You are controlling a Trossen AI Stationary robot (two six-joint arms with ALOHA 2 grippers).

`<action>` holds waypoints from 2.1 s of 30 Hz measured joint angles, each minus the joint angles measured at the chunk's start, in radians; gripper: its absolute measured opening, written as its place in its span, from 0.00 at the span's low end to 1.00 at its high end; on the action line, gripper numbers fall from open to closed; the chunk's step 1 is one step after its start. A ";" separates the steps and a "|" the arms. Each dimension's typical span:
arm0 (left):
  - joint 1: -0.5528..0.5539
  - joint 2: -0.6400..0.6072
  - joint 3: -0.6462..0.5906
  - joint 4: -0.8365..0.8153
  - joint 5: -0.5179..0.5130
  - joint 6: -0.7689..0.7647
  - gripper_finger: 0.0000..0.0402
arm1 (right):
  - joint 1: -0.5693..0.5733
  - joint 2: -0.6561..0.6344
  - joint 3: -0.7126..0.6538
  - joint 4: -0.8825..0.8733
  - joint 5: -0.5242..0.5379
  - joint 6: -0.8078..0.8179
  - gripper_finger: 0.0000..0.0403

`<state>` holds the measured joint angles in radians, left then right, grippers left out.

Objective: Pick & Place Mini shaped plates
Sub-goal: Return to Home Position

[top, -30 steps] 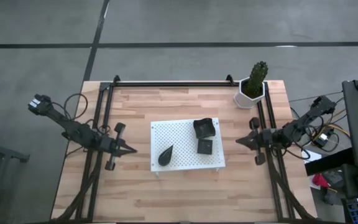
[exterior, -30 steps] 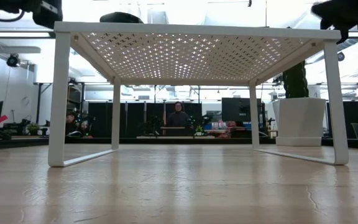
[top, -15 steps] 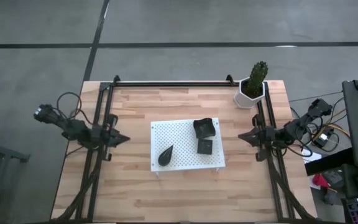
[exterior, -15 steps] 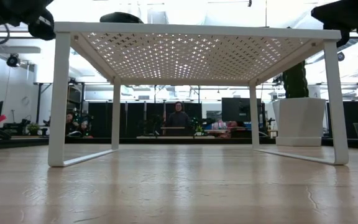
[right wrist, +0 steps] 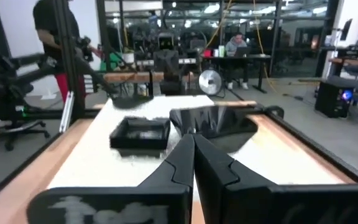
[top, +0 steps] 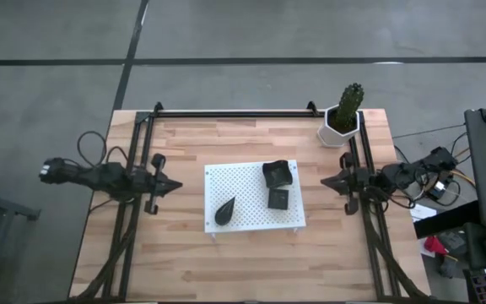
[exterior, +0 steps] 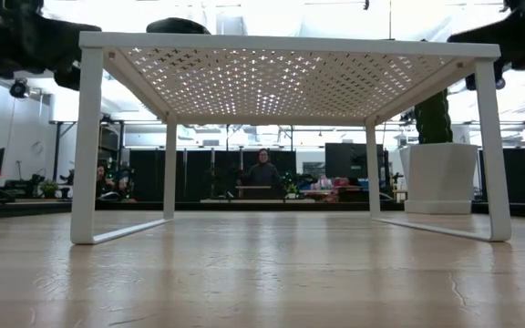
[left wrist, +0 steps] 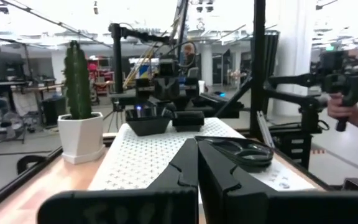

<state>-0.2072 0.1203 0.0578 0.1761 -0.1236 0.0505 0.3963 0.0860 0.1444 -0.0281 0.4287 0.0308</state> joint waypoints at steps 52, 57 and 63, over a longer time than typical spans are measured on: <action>0.069 -0.015 -0.050 -0.089 0.080 0.002 0.00 | -0.148 -0.071 -0.128 0.056 -0.183 -0.060 0.02; 0.069 -0.015 -0.050 -0.089 0.079 0.002 0.00 | -0.148 -0.071 -0.127 0.055 -0.183 -0.058 0.02; 0.069 -0.015 -0.050 -0.088 0.079 0.001 0.00 | -0.148 -0.071 -0.127 0.055 -0.183 -0.058 0.02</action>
<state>-0.1381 0.1051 0.0078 0.0879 -0.0448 0.0517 0.2481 0.0154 0.0170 0.0273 0.2459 -0.0269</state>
